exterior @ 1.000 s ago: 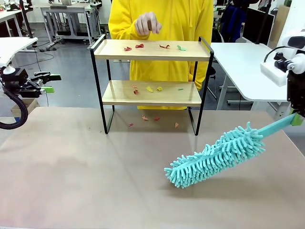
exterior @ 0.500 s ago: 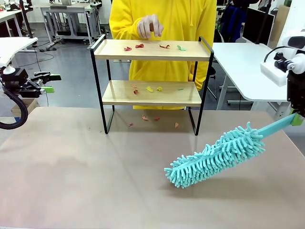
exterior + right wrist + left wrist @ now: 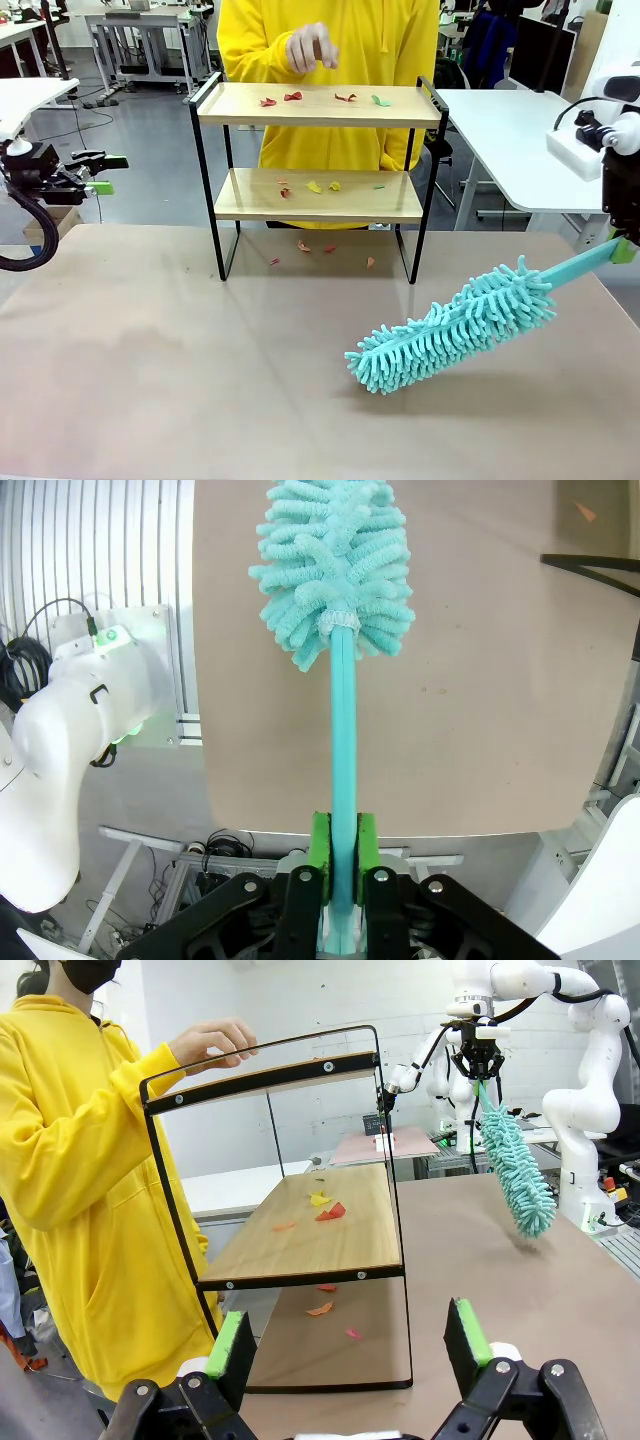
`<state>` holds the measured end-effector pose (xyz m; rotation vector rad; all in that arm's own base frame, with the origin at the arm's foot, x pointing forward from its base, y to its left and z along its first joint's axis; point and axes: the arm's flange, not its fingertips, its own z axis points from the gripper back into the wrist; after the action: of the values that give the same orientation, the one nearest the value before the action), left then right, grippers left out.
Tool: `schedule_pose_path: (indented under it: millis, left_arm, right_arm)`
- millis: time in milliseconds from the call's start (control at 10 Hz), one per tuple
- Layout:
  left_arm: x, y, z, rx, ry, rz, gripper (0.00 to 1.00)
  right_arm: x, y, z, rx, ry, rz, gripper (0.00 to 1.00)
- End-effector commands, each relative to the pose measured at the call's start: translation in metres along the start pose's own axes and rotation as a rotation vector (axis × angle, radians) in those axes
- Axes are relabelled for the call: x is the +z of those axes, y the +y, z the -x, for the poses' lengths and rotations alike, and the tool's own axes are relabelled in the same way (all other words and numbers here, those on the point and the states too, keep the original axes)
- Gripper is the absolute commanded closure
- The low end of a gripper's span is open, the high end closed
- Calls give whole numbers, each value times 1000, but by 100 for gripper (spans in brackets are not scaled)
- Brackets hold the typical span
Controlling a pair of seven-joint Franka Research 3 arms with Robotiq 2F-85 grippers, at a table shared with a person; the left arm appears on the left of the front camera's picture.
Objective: Clean the shelf.
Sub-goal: Clean the specific section of the Shelf indicated by the human with the Duster.
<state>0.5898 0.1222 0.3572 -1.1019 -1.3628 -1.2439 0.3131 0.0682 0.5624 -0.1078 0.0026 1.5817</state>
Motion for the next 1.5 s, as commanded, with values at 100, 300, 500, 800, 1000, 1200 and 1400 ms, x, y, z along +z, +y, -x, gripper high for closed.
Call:
schedule_pose_path:
  millis: [100,300,500,800,1000,1200,1400]
  left_arm:
    - [0,-1,-3,-5,1,-2,0]
    - [0,-1,-3,-5,1,-2,0]
    - [0,-1,-3,-5,1,-2,0]
    - [0,-1,-3,-5,1,-2,0]
    - [0,-1,-3,-5,1,-2,0]
    - [0,-1,-3,-5,1,-2,0]
    - [0,-1,-3,-5,1,-2,0]
  right_arm:
    - [1,1,3,-2,-4,4,87]
    - [1,1,3,-2,-4,4,87]
    - [1,1,3,-2,-4,4,87]
    - [13,-3,-15,-49,-86,12,87]
    - [51,-2,-59,-219,-165,62,87]
    - [81,-1,-112,-434,-195,90,87]
    - [102,5,-154,-473,-290,117,87]
